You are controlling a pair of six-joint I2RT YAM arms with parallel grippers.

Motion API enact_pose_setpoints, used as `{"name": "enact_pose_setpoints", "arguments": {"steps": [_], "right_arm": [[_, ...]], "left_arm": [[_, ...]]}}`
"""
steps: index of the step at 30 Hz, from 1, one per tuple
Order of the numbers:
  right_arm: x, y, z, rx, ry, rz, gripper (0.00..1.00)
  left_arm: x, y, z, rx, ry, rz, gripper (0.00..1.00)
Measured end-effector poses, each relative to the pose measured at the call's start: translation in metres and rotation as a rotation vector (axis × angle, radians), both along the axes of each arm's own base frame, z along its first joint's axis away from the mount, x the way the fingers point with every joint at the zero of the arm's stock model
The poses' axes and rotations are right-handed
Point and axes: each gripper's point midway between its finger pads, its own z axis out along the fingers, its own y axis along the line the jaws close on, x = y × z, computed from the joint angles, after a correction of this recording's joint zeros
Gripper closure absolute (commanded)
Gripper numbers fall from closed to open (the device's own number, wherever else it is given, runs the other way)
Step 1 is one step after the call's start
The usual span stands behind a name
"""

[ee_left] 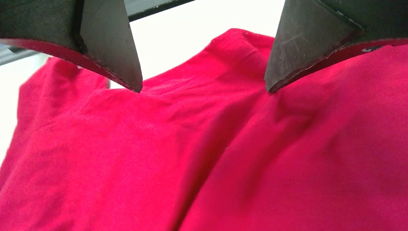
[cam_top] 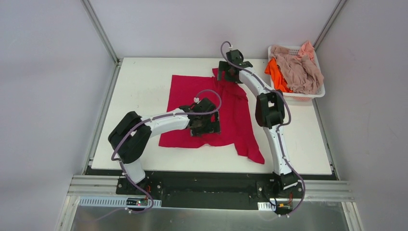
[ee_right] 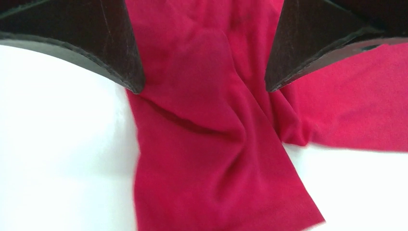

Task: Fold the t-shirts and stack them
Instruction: Flatten out the tshirt

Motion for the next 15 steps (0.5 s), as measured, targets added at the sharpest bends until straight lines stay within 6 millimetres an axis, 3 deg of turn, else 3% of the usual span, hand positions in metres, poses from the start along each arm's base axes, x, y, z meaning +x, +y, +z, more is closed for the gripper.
{"name": "enact_pose_setpoints", "arguments": {"steps": [2,4,8,9,12,15], "right_arm": [[-0.013,-0.011,0.008,-0.036,0.015,-0.013,0.01],[-0.029,-0.026,0.029,-0.072,0.017,-0.041,0.01],[-0.064,-0.052,0.1,-0.077,-0.053,-0.117,0.01],[-0.08,-0.06,0.122,-0.061,-0.084,-0.146,0.01],[-0.13,-0.088,0.162,-0.029,-0.143,-0.236,0.01],[-0.188,-0.117,0.167,0.007,-0.16,-0.333,0.01]], "left_arm": [[0.002,0.014,0.007,0.049,-0.031,0.024,0.0],[0.005,0.033,0.023,0.081,-0.079,0.057,0.0],[0.004,0.084,0.06,0.113,-0.174,0.163,0.0],[0.003,0.104,0.068,0.117,-0.194,0.214,0.0],[-0.003,0.161,0.076,0.137,-0.214,0.373,0.0],[-0.029,0.224,0.065,0.206,-0.19,0.55,0.0]]}}
